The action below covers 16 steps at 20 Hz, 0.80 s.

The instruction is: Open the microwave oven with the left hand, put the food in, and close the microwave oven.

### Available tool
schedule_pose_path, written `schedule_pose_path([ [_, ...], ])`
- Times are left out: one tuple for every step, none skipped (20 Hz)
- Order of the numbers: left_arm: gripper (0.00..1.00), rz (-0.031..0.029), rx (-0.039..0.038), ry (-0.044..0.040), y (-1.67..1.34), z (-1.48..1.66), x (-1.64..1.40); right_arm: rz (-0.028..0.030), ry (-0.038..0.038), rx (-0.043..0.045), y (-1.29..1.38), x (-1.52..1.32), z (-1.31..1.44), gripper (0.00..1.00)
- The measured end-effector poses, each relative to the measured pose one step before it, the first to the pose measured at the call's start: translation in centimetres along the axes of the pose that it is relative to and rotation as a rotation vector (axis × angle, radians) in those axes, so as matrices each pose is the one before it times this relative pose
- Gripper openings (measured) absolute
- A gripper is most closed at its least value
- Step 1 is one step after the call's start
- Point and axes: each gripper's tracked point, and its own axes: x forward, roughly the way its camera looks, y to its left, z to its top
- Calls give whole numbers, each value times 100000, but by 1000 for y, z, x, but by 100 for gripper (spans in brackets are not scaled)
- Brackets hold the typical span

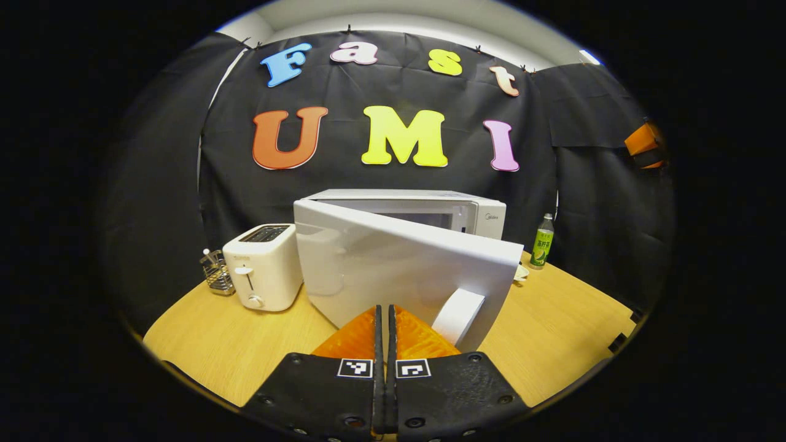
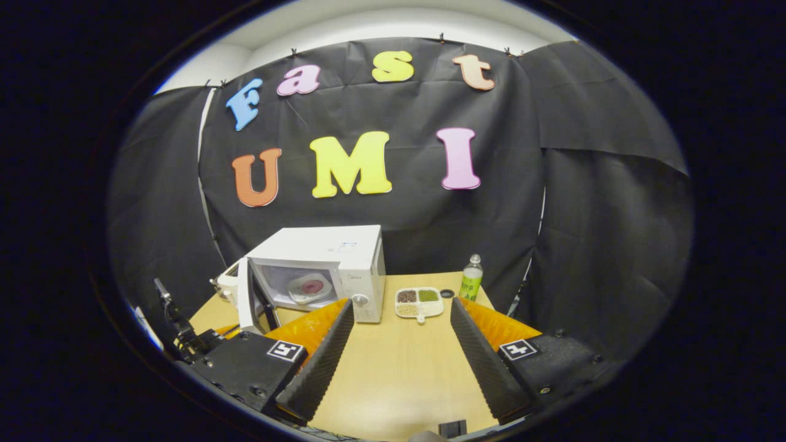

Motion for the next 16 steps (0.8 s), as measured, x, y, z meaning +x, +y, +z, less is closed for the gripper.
schedule_pose_path([
  [0,-882,170,-489,-498,270,467,-7,-175,-574,-238,63,141,92],
  [0,-774,235,-305,-677,266,702,-248,-372,-676,-359,31,206,92],
  [10,-548,-43,-92,-583,184,774,-15,-97,-241,-262,199,166,92],
  [10,-773,-46,-495,-666,268,720,247,50,343,-151,151,86,92],
  [0,-853,-55,-307,-650,225,618,194,163,584,-121,164,109,92],
  [0,-608,195,-129,-562,112,641,131,410,248,-116,271,60,100],
  [0,-616,293,116,-478,63,772,34,236,94,-139,179,-72,100],
  [0,-783,480,484,-511,-118,714,-74,45,169,-221,160,72,92],
  [0,-801,670,509,-473,-49,769,-264,-39,21,-269,120,96,92],
  [0,-533,713,355,-290,-10,753,-431,-13,-203,-262,119,-15,92],
  [0,-451,485,392,-296,-5,793,-316,36,-109,-240,246,97,92],
  [0,-477,225,-190,-186,131,772,-402,195,-48,-329,178,-27,92],
  [0,-326,119,327,-281,40,859,-405,130,50,-331,244,25,92],
  [0,-44,240,-147,-174,178,807,-557,151,233,-291,211,75,92],
  [0,36,-55,-202,-117,213,859,-629,70,388,-293,215,-68,92],
  [0,129,-442,-26,-242,156,900,-506,296,474,-274,226,-39,92],
])
